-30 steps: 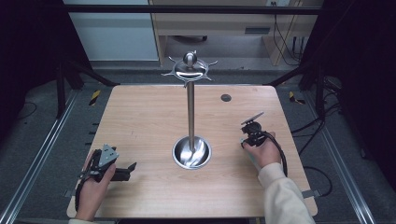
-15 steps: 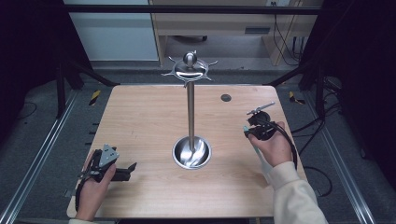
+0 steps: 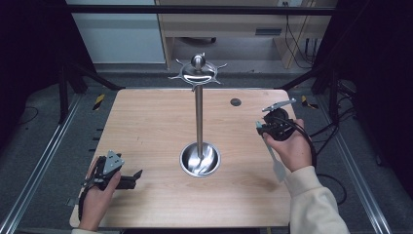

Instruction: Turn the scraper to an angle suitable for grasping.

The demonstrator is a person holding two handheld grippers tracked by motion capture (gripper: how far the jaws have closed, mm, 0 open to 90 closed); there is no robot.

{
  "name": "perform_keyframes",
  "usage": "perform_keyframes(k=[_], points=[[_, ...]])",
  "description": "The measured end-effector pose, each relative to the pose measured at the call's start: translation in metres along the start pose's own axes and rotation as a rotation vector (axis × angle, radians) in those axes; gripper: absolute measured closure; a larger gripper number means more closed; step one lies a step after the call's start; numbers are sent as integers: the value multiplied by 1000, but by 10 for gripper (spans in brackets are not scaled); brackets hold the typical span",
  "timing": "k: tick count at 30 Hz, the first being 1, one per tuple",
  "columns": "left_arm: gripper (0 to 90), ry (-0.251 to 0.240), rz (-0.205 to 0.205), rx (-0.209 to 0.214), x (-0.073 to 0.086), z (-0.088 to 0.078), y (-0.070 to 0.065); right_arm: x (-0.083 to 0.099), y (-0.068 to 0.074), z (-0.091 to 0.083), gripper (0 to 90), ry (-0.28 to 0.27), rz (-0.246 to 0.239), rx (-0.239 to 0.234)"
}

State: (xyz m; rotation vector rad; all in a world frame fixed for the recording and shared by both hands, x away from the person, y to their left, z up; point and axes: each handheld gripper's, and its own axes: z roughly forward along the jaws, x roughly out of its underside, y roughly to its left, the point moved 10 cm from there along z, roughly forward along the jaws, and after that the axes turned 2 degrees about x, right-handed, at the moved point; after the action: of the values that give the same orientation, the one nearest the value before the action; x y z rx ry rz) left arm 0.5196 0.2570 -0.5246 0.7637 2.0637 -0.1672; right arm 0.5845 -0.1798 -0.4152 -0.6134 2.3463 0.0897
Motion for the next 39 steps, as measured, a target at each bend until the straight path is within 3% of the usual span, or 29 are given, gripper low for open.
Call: perform_keyframes(k=[12, 23, 30, 39], points=[[26, -6, -3, 0, 0, 0, 0, -15, 7, -18, 746, -65, -42, -13], [26, -5, -4, -1, 0, -1, 1, -32, 16, -39, 745, -135, -40, -36], [26, -6, -6, -1, 0, -2, 1, -42, 23, -51, 745, -175, -68, -42], [26, -7, -6, -1, 0, -2, 1, -55, 34, -66, 745, -223, -65, -80]])
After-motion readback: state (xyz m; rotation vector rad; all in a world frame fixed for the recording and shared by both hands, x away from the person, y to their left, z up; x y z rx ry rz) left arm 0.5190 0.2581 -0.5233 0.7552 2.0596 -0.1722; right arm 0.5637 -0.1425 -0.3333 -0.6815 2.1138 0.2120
